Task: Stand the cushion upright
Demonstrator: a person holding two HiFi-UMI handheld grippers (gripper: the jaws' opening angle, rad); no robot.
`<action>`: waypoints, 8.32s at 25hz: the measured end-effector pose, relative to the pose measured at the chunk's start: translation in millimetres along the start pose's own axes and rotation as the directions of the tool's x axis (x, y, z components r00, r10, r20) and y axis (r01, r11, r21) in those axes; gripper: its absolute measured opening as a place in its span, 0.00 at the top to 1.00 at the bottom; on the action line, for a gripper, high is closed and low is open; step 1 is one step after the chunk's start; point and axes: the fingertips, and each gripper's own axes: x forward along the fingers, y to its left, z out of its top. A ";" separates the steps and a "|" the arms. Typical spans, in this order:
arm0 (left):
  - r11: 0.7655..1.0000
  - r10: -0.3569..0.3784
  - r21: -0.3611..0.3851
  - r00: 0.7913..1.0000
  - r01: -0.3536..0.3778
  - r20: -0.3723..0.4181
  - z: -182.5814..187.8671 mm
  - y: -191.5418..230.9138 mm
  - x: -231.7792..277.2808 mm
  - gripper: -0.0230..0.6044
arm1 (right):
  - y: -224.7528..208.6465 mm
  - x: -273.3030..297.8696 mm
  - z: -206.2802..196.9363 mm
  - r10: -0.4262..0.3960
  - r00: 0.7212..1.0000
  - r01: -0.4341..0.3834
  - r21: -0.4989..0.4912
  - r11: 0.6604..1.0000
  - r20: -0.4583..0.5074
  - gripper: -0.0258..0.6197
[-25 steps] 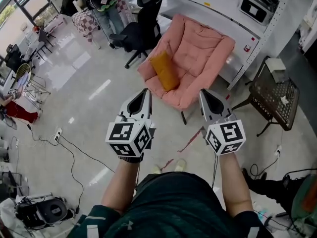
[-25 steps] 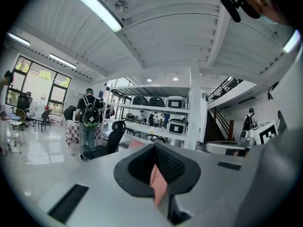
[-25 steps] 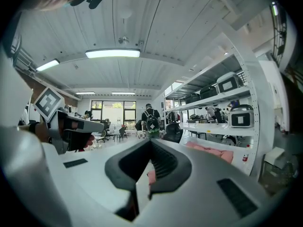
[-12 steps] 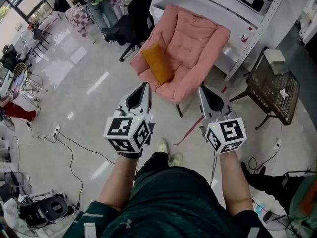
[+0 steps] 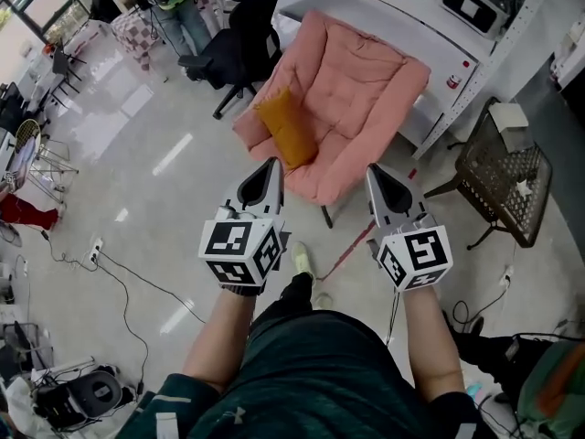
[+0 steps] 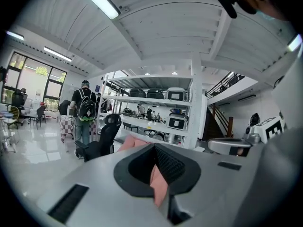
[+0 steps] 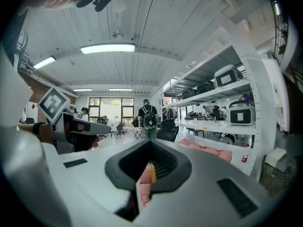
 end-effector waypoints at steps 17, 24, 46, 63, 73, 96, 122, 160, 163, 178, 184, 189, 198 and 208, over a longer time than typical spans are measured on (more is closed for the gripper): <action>0.999 0.022 -0.031 0.996 -0.024 -0.090 -11.6 130.9 166.8 0.95 | -36.1 202.2 -19.4 0.018 0.998 -0.019 -0.009 1.000 -0.063 0.96; 0.998 0.039 -0.051 0.989 -0.046 -0.143 -28.5 155.0 202.7 0.95 | -42.3 235.0 -17.0 0.022 0.997 -0.023 -0.012 1.000 -0.075 0.96; 0.915 0.358 -0.087 0.892 -0.394 -0.275 -125.2 251.8 358.7 0.95 | -112.5 414.5 -108.2 0.303 0.931 -0.307 0.013 0.952 -0.201 0.96; 0.795 0.476 -0.121 0.735 -0.594 -0.482 -292.6 321.0 422.4 0.95 | -136.0 474.1 -208.8 0.398 0.866 -0.380 0.118 0.917 -0.302 0.96; 0.749 0.466 -0.144 0.669 -0.646 -0.579 -372.6 328.7 431.9 0.77 | -151.4 465.7 -251.1 0.376 0.865 -0.344 0.153 0.926 -0.333 0.96; 0.713 0.486 -0.116 0.606 -0.691 -0.630 -428.6 360.4 456.7 0.84 | -173.1 454.3 -291.3 0.333 0.846 -0.293 0.160 0.943 -0.417 0.96; 0.944 0.302 0.052 0.788 -0.327 -0.537 -346.2 266.8 461.5 0.95 | -172.5 428.2 -266.6 0.297 0.883 -0.249 0.174 0.953 -0.363 0.96; 0.834 -0.279 0.230 0.742 0.502 -0.609 -316.3 117.1 644.5 0.95 | -295.4 381.7 -264.9 0.102 0.932 -0.023 0.224 0.974 -0.347 0.96; 0.854 -0.267 0.214 0.753 0.474 -0.602 -316.9 123.7 659.5 0.95 | -302.2 383.1 -269.9 0.100 0.930 -0.018 0.229 0.973 -0.354 0.96; 0.945 -0.219 0.096 0.826 0.312 -0.519 -300.8 144.3 678.3 0.82 | -306.1 398.5 -274.9 0.118 0.926 -0.038 0.223 0.974 -0.358 0.96; 0.962 -0.195 0.085 0.869 0.260 -0.455 -268.9 146.1 651.1 0.86 | -292.4 400.9 -263.1 0.118 0.934 -0.044 0.220 0.974 -0.337 0.96; 0.976 -0.166 0.057 0.894 0.208 -0.417 -245.6 144.8 615.1 0.91 | -277.6 396.9 -249.2 0.117 0.937 -0.050 0.207 0.977 -0.328 0.96; 0.991 -0.117 0.012 0.928 0.130 -0.353 -193.8 141.9 547.5 0.95 | -257.5 383.3 -223.2 0.100 0.946 -0.037 0.203 0.979 -0.308 0.96; 0.996 -0.086 0.007 0.957 0.091 -0.277 -130.0 137.0 476.7 0.95 | -233.3 363.9 -181.4 0.071 0.961 -0.024 0.173 0.985 -0.269 0.96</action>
